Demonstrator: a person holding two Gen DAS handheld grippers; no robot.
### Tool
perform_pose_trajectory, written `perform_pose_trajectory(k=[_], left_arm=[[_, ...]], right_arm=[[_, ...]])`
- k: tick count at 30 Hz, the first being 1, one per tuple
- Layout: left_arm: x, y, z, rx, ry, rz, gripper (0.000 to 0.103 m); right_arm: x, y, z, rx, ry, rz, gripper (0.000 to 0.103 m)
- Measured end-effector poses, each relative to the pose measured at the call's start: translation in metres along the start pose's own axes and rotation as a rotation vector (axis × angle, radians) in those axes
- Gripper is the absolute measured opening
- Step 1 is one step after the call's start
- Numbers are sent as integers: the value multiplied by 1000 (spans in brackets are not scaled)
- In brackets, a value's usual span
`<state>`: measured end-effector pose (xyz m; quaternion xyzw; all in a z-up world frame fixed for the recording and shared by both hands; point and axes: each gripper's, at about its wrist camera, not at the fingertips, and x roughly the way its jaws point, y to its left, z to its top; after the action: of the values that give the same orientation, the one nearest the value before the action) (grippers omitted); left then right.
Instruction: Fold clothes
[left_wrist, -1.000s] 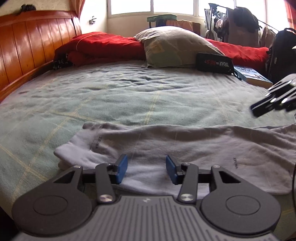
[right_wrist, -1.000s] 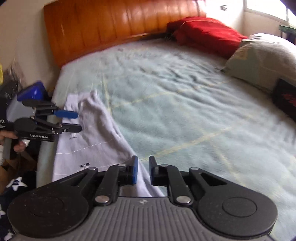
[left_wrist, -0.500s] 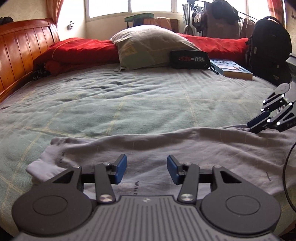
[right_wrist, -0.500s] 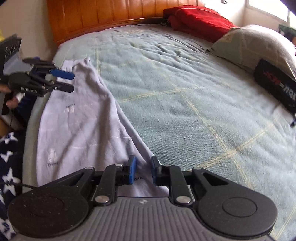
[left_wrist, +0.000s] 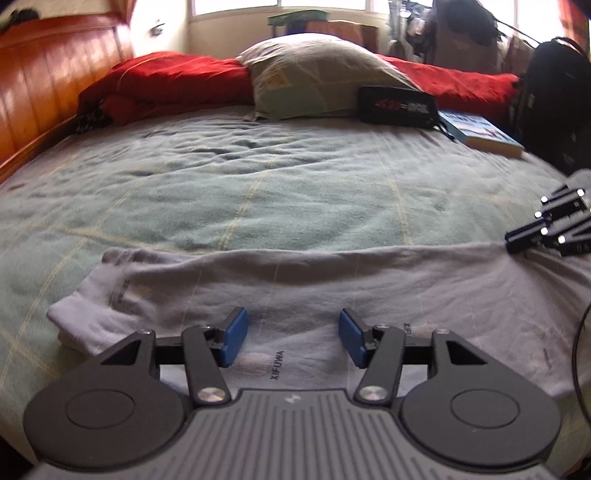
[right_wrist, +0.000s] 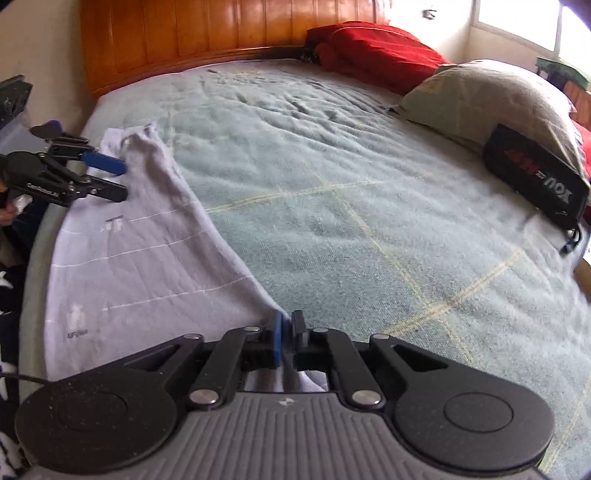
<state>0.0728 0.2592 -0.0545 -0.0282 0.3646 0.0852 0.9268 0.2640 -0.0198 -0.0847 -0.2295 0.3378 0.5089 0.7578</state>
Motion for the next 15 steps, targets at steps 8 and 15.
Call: perform_pose_trajectory(k=[8, 15], left_arm=[[-29, -17, 9, 110, -15, 58, 60], [-49, 3, 10, 18, -5, 150, 61]], right_arm=[[-51, 57, 8, -106, -55, 83, 35], [-32, 134, 14, -216, -26, 184, 36]])
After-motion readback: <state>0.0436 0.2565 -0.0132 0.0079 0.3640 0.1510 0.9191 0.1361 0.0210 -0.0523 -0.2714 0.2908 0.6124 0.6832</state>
